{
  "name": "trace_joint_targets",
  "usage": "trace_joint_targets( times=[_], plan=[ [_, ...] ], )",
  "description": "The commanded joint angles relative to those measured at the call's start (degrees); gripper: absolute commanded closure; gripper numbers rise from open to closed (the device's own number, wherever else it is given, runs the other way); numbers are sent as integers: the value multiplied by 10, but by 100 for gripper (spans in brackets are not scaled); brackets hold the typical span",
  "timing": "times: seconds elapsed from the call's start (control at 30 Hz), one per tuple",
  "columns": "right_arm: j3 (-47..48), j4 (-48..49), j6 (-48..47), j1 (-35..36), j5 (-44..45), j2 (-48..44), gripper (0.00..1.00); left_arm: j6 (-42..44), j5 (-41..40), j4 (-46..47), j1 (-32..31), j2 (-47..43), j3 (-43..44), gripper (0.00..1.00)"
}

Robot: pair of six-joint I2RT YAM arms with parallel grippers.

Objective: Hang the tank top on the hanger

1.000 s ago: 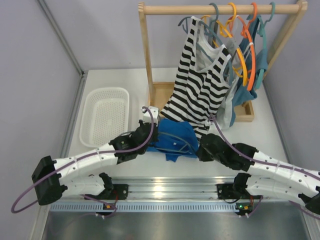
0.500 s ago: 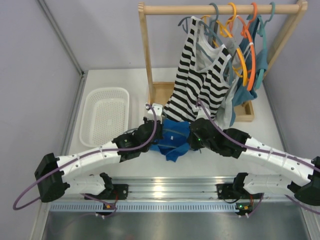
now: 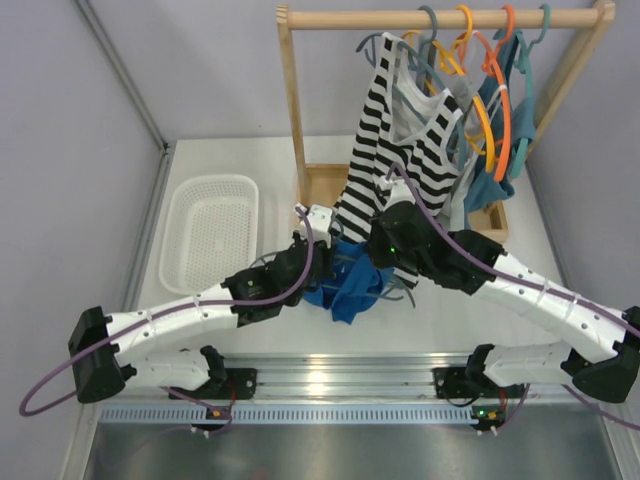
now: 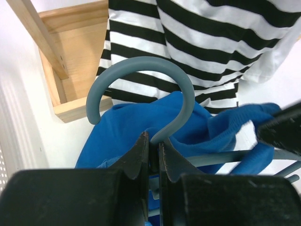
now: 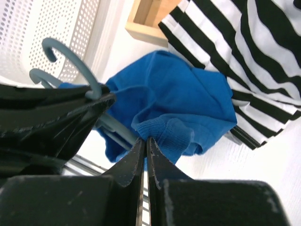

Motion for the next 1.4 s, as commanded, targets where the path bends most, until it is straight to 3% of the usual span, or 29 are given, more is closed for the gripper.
trace_joint_targets(
  times=[0.0, 0.2, 0.33, 0.47, 0.57, 0.87, 1.07, 1.37],
  plan=[
    [37, 2, -28, -18, 10, 10, 100, 18, -4, 41, -11, -35, 39, 100],
    [51, 13, -47, -23, -1, 9, 98, 30, 15, 22, -18, -52, 70, 100],
    [61, 24, -73, -27, -6, -5, 83, 37, 24, -1, -21, -53, 97, 100],
    [60, 55, -95, -27, -17, -41, 61, 46, 18, -22, -22, -53, 125, 100],
    [54, 85, -123, -27, -23, -75, 53, 55, 16, -32, -21, -53, 144, 100],
    [19, 154, -241, -41, -123, -148, 43, 74, 41, -44, -21, -54, 177, 100],
    [26, 138, -285, -86, -270, -116, 40, 71, 65, -63, -21, -59, 200, 100],
    [19, 130, -292, -87, -346, -79, 41, 74, 72, -80, -21, -64, 219, 100]
  ],
)
